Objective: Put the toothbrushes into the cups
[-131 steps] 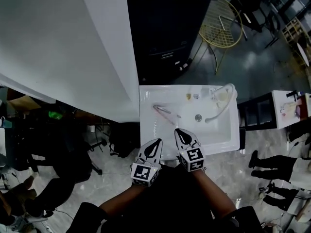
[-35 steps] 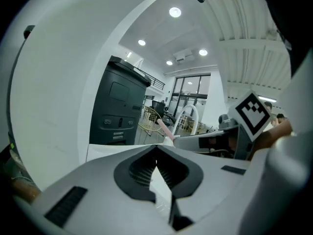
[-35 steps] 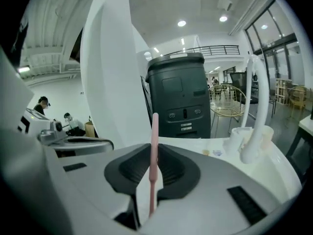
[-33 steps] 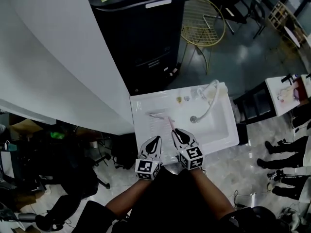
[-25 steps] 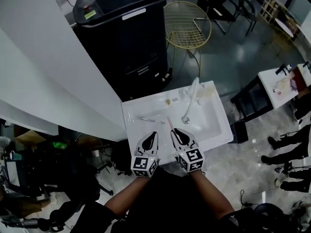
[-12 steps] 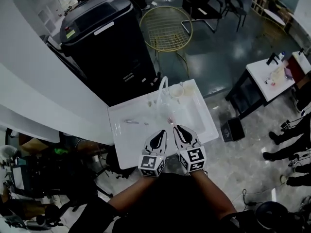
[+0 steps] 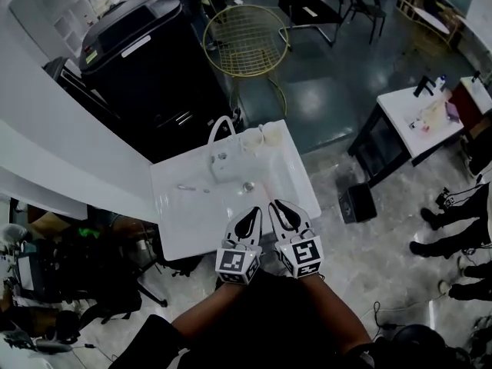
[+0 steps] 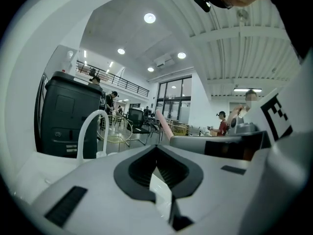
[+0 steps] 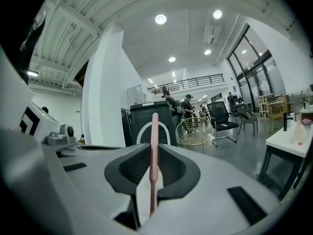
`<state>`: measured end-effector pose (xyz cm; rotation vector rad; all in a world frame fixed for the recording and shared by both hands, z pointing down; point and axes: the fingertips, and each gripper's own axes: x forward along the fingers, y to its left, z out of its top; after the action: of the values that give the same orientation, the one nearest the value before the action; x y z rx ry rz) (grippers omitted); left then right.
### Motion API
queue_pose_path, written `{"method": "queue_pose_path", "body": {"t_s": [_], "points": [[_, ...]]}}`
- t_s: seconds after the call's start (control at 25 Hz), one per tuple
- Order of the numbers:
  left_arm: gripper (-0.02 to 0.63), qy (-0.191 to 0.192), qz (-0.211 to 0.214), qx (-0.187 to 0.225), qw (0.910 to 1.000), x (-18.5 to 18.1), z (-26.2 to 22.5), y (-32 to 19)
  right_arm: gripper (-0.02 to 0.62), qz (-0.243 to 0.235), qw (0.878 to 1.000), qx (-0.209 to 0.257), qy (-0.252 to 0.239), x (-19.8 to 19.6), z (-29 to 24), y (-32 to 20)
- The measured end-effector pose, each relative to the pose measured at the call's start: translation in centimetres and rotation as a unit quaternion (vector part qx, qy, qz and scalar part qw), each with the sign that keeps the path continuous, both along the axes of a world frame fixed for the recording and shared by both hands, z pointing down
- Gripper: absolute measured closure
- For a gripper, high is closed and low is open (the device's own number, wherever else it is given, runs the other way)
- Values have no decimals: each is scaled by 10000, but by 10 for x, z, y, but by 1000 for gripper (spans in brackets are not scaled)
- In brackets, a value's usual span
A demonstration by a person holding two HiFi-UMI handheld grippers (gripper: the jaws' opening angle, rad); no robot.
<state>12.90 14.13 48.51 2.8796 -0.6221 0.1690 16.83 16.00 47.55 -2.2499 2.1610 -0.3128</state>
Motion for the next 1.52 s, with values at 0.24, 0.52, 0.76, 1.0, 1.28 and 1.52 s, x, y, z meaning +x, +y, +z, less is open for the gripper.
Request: {"method": "queue_pose_path", "body": {"t_s": [0.24,0.52,0.76,1.0,1.28,1.52], "points": [[594,-298,144,-306,9990,9,25,12,535,-88,9998,-5,-194,15,10,1],[594,-356,320,-395,9981,42,41,-13,535,108,9994,-202,-271,47,20,-20],[594,-385,154,-577,9975,60,44,-48,535,5,9989,-421,-195,73,24,-56],[594,-106,260,-689,9972,71,47,-88,535,111,9980,-541,-313,86,31,-101],[593,258,245,-800,9962,84,48,-134,535,200,9980,-435,-417,108,37,-161],[594,128,253,-913,9954,80,34,-159,535,108,9972,-646,-349,109,37,-195]]}}
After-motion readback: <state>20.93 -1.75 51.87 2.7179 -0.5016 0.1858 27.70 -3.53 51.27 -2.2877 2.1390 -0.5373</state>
